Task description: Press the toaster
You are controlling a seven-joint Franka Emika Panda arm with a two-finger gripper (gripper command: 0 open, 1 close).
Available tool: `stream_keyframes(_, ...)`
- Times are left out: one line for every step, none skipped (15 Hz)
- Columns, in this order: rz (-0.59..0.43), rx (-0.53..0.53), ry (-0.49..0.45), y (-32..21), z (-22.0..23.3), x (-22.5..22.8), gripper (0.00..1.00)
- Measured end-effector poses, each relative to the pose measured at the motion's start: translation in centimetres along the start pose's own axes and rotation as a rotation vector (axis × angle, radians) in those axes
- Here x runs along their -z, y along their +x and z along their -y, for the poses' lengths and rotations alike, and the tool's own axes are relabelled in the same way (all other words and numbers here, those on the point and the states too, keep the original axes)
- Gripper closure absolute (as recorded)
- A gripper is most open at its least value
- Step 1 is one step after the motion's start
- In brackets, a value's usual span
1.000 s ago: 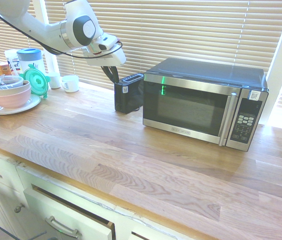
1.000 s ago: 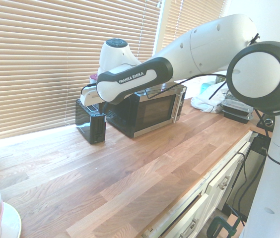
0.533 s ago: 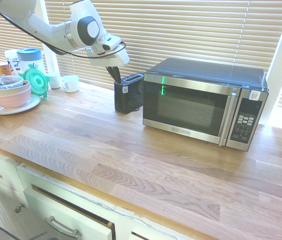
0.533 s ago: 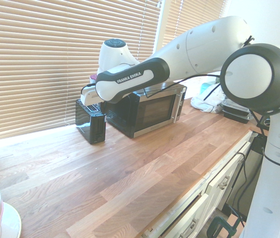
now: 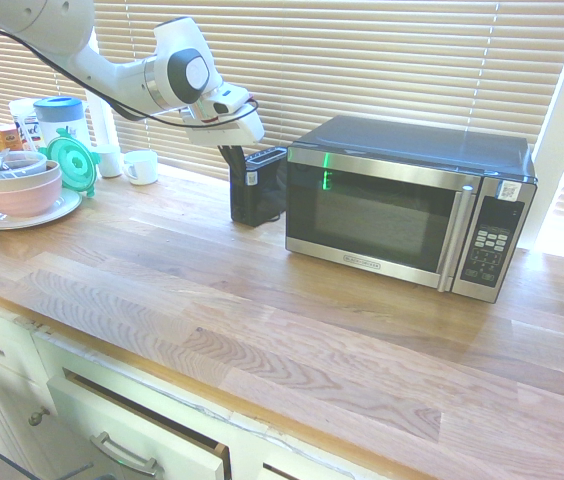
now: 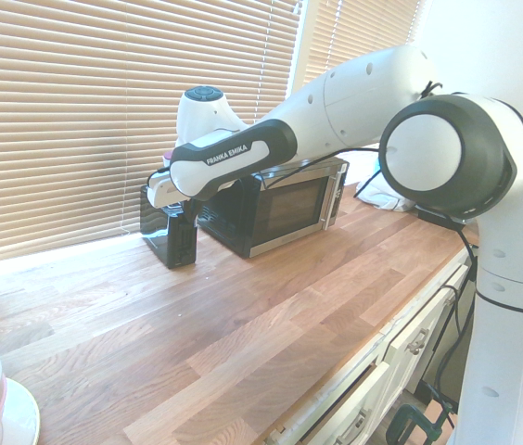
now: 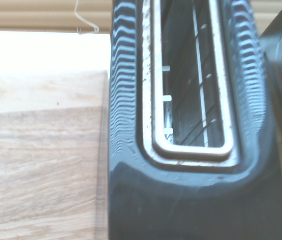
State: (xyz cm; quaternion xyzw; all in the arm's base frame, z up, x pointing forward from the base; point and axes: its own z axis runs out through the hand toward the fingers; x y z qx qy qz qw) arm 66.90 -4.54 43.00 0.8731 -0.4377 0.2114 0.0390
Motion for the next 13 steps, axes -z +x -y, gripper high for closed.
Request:
stream_keyframes(0.018,-0.001,-0.012,-0.3,0.1,-0.9,1.0)
stream_keyframes(0.038,0.0,-0.021,-0.6,0.2,-1.8,1.0)
stream_keyframes(0.052,0.0,-0.028,-0.7,0.2,-2.7,1.0)
stream_keyframes(0.061,0.0,-0.033,-0.6,0.1,-3.2,1.0)
stream_keyframes(0.067,-0.003,-0.033,-0.4,0.0,-3.1,1.0)
stream_keyframes(0.074,-0.004,-0.032,-0.3,0.0,-3.1,1.0)
stream_keyframes(0.078,-0.006,-0.031,-0.2,0.0,-3.1,1.0)
stream_keyframes(0.079,-0.008,-0.032,-0.2,0.0,-3.2,1.0)
stream_keyframes(0.081,-0.01,-0.031,-0.2,0.0,-3.2,1.0)
stream_keyframes(0.082,-0.011,-0.031,-0.2,0.0,-3.2,1.0)
stream_keyframes(0.082,-0.012,-0.031,-0.2,0.0,-3.2,1.0)
stream_keyframes(0.082,-0.012,-0.03,-0.2,0.0,-3.2,1.0)
stream_keyframes(0.082,-0.012,-0.03,-0.2,0.0,-3.2,1.0)
